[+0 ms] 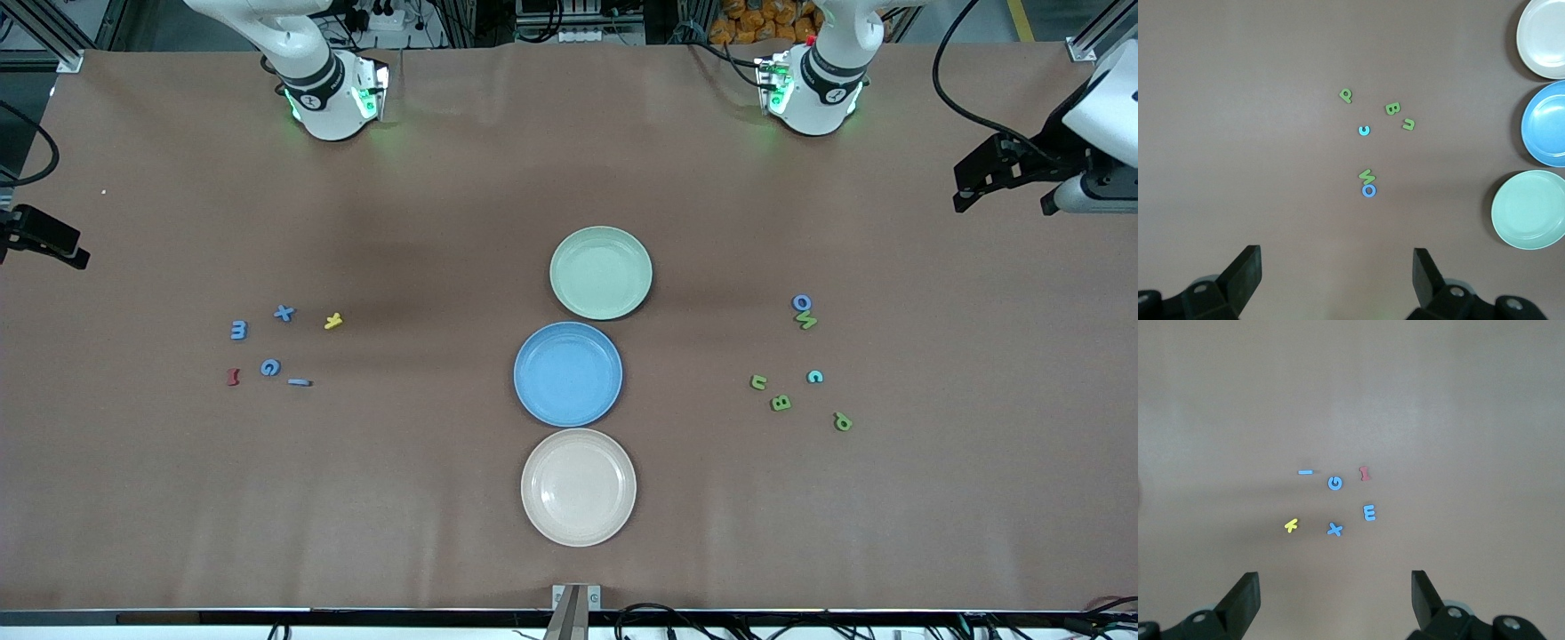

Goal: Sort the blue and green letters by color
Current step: 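Move both grippers out from rest toward the letter piles, then grasp the green P with the left gripper while the right grasps blue X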

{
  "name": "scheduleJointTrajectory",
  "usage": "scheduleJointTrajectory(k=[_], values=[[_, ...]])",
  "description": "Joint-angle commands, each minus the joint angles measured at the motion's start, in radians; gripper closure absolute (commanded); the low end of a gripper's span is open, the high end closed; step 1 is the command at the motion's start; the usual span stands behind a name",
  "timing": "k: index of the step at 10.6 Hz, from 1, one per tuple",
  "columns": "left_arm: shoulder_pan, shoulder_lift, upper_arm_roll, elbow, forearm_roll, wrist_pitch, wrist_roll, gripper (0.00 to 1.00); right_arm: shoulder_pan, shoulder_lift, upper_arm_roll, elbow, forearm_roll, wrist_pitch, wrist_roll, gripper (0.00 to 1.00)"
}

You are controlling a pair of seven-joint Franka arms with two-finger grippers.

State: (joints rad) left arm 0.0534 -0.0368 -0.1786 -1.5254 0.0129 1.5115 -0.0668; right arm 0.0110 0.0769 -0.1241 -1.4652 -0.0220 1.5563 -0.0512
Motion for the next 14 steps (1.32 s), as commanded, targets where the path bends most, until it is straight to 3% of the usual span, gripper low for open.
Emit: scheduleJointTrajectory(k=[1, 3, 5, 7, 11, 14], values=[[-0.009, 0.104, 0.007, 0.031, 0.025, -0.019, -0.048, 0.0, -0.016, -0.008, 0.011, -0.012, -0.001, 0.002, -0.015, 0.0], [-0.01, 0.193, -0.001, 0.03, 0.077, 0.025, -0.184, 0.0, -0.022, -0.017, 0.012, -0.079, 0.017, 0.04, -0.012, 0.0], [-0.009, 0.306, 0.001, 0.028, 0.081, 0.134, -0.185, 0.0, -0.068, -0.048, 0.011, -0.214, 0.109, 0.131, -0.006, 0.0], [-0.007, 0.385, 0.001, 0.022, 0.073, 0.257, -0.229, 0.0, -0.071, -0.043, 0.009, -0.308, 0.109, 0.201, 0.045, 0.0], [-0.009, 0.515, 0.005, 0.025, 0.078, 0.36, -0.394, 0.0, -0.069, -0.037, 0.009, -0.61, 0.102, 0.514, 0.244, 0.0], [-0.001, 0.59, 0.013, 0.025, 0.088, 0.461, -0.563, 0.0, -0.074, -0.01, 0.009, -0.751, 0.106, 0.672, 0.387, 0.0]])
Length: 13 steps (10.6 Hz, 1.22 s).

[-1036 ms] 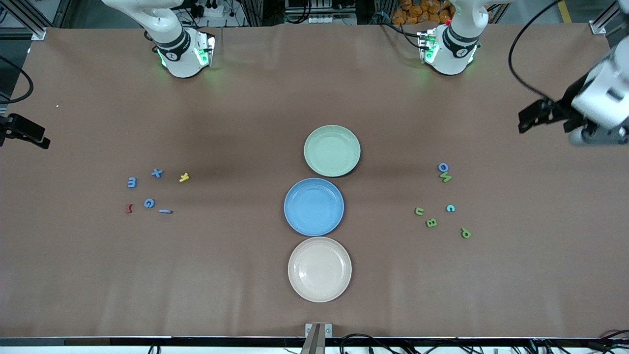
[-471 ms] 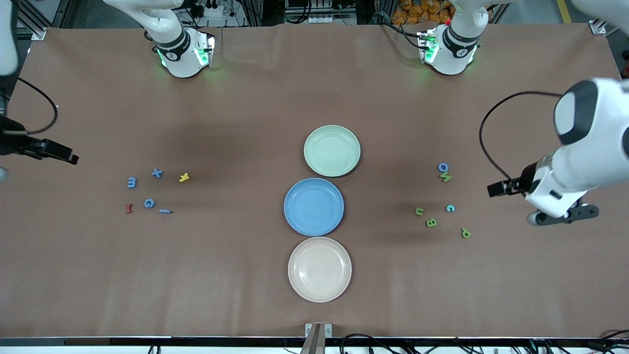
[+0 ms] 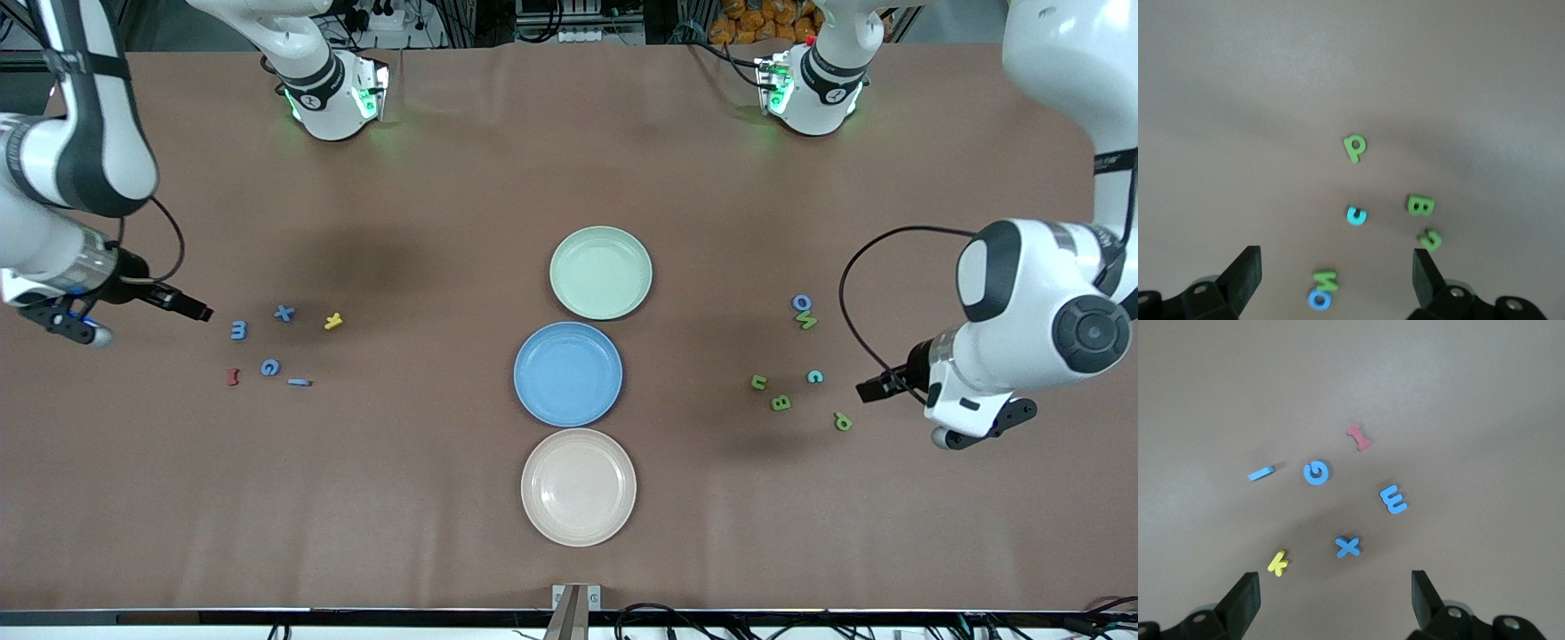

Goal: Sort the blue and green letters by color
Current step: 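Grasp the green P with the left gripper while the right grasps blue X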

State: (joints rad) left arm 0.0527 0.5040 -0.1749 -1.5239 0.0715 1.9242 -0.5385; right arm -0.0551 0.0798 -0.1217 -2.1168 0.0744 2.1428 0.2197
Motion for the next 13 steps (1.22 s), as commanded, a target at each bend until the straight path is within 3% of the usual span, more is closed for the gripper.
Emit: scheduleJointTrajectory(k=[1, 3, 6, 10, 13], values=[[-0.001, 0.077, 0.011, 0.024, 0.03, 0.076, -0.157, 0.0, 0.001, 0.009, 0.007, -0.104, 0.008, 0.091, 0.2, 0.0], [-0.01, 0.132, 0.011, 0.025, 0.036, 0.136, -0.362, 0.0, 0.011, 0.046, 0.008, -0.126, 0.005, 0.153, 0.329, 0.0], [-0.008, 0.2, 0.017, 0.03, 0.083, 0.217, -0.611, 0.0, 0.015, 0.122, 0.008, -0.179, 0.004, 0.319, 0.334, 0.0], [0.001, 0.255, 0.032, 0.027, 0.091, 0.346, -0.811, 0.0, 0.038, 0.184, 0.023, -0.189, 0.004, 0.362, 0.334, 0.0], [-0.005, 0.283, 0.034, 0.019, 0.088, 0.401, -0.831, 0.0, 0.041, 0.199, 0.039, -0.241, 0.004, 0.43, 0.322, 0.0]])
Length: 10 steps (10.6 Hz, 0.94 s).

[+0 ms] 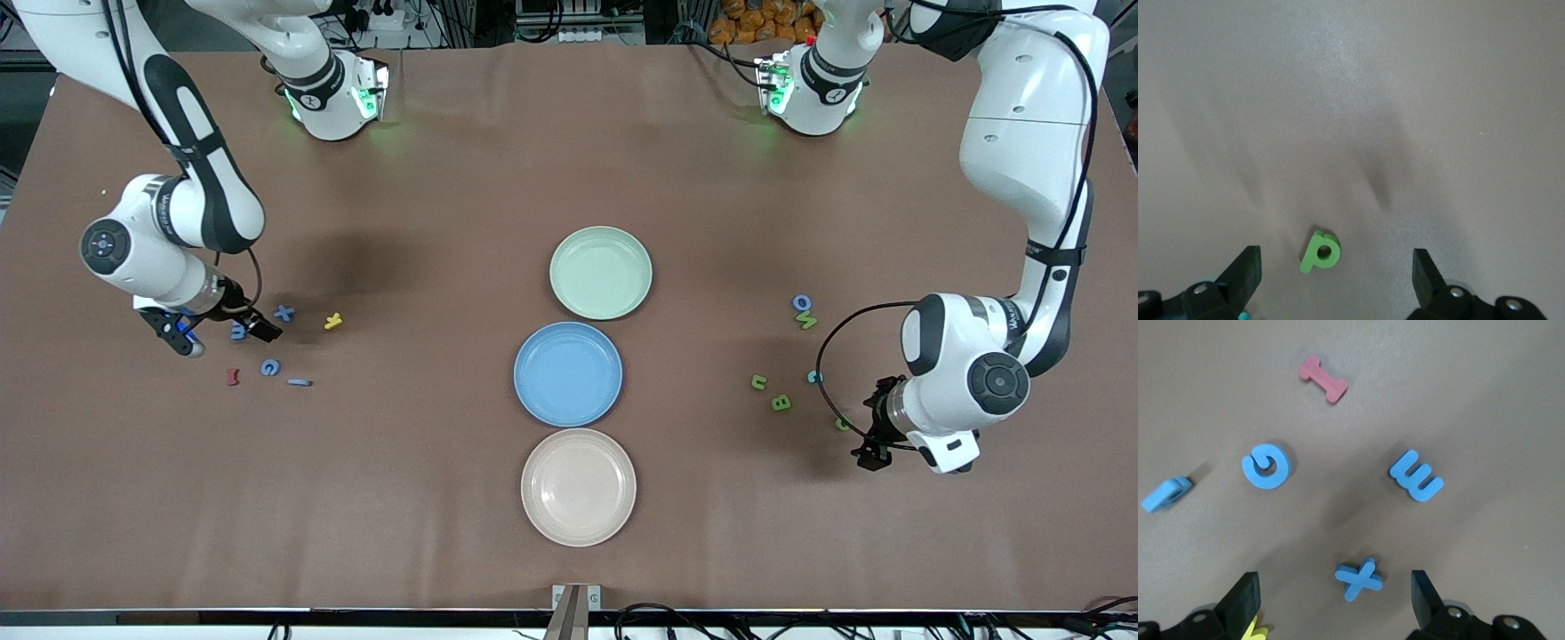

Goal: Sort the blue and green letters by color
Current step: 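Grasp the green P with the left gripper while the right grasps blue X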

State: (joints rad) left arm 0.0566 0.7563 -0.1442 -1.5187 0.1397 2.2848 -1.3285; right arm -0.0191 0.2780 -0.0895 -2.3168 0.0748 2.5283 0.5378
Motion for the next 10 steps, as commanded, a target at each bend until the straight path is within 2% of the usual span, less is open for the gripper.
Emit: scheduleJointTrajectory(k=[1, 5, 7, 8, 10], values=[[-0.007, 0.035, 0.002, 0.009, 0.023, 0.068, -0.041, 0.0, 0.005, 0.001, 0.011, -0.05, 0.003, 0.046, 0.004, 0.0], [-0.007, 0.058, 0.003, -0.005, 0.07, 0.073, -0.006, 0.0, 0.004, 0.013, 0.022, -0.127, 0.003, 0.136, 0.001, 0.0], [-0.004, 0.051, 0.001, -0.027, 0.072, 0.071, 0.063, 0.0, 0.002, 0.015, 0.02, -0.136, 0.002, 0.138, -0.005, 0.0], [-0.004, 0.047, 0.001, -0.04, 0.072, 0.071, 0.068, 0.0, -0.002, 0.015, 0.02, -0.136, 0.002, 0.139, -0.022, 0.11], [-0.001, 0.041, -0.006, -0.041, 0.074, 0.071, 0.068, 0.0, -0.016, 0.018, 0.02, -0.136, 0.002, 0.138, -0.099, 0.52]])
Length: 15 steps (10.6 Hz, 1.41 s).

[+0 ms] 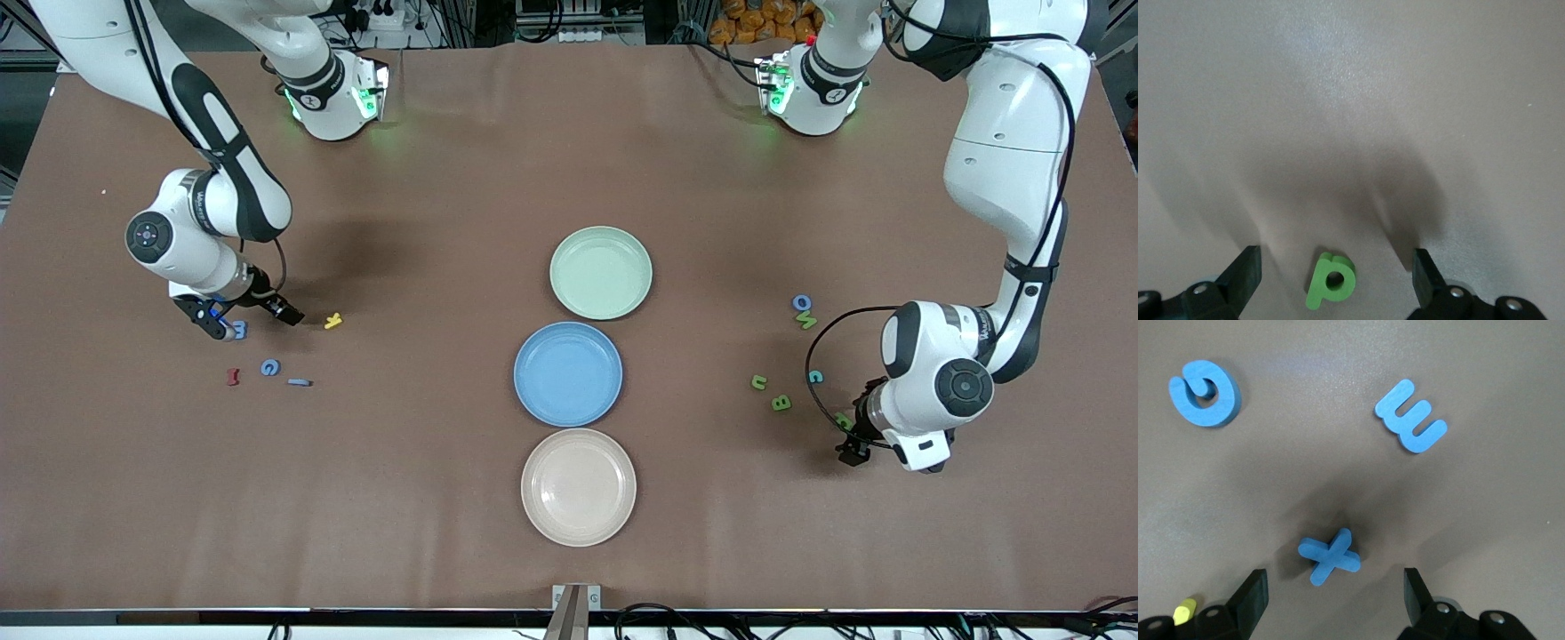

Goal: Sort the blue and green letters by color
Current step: 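Grasp the green P with the left gripper while the right grasps blue X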

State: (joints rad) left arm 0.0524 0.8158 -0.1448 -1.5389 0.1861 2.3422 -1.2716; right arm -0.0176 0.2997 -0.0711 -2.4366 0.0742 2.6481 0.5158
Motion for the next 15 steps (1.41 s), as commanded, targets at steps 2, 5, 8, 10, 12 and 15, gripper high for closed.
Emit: scheduleJointTrajectory(k=[2, 5, 8, 10, 12, 15], values=[[0.001, -0.017, -0.01, -0.02, 0.023, 0.014, 0.014, 0.0, -0.031, -0.001, 0.002, -0.015, 0.002, 0.041, -0.105, 0.65], [-0.003, -0.015, -0.01, -0.017, 0.013, 0.014, 0.012, 0.0, -0.033, 0.035, 0.002, -0.015, 0.002, 0.095, -0.114, 0.73], [0.003, -0.017, -0.012, -0.014, 0.009, 0.016, 0.014, 0.99, -0.033, 0.035, 0.002, -0.013, 0.002, 0.093, -0.135, 0.95], [0.003, -0.017, -0.012, -0.01, 0.009, 0.016, 0.006, 1.0, -0.033, 0.033, 0.002, -0.006, 0.002, 0.079, -0.169, 1.0], [0.001, -0.015, -0.012, -0.01, 0.009, 0.016, 0.003, 1.0, -0.032, 0.016, 0.002, 0.03, 0.002, 0.032, -0.184, 1.0], [0.001, -0.018, -0.012, -0.012, 0.009, 0.016, 0.001, 1.0, -0.025, -0.01, 0.004, 0.14, 0.002, -0.129, -0.18, 1.0]])
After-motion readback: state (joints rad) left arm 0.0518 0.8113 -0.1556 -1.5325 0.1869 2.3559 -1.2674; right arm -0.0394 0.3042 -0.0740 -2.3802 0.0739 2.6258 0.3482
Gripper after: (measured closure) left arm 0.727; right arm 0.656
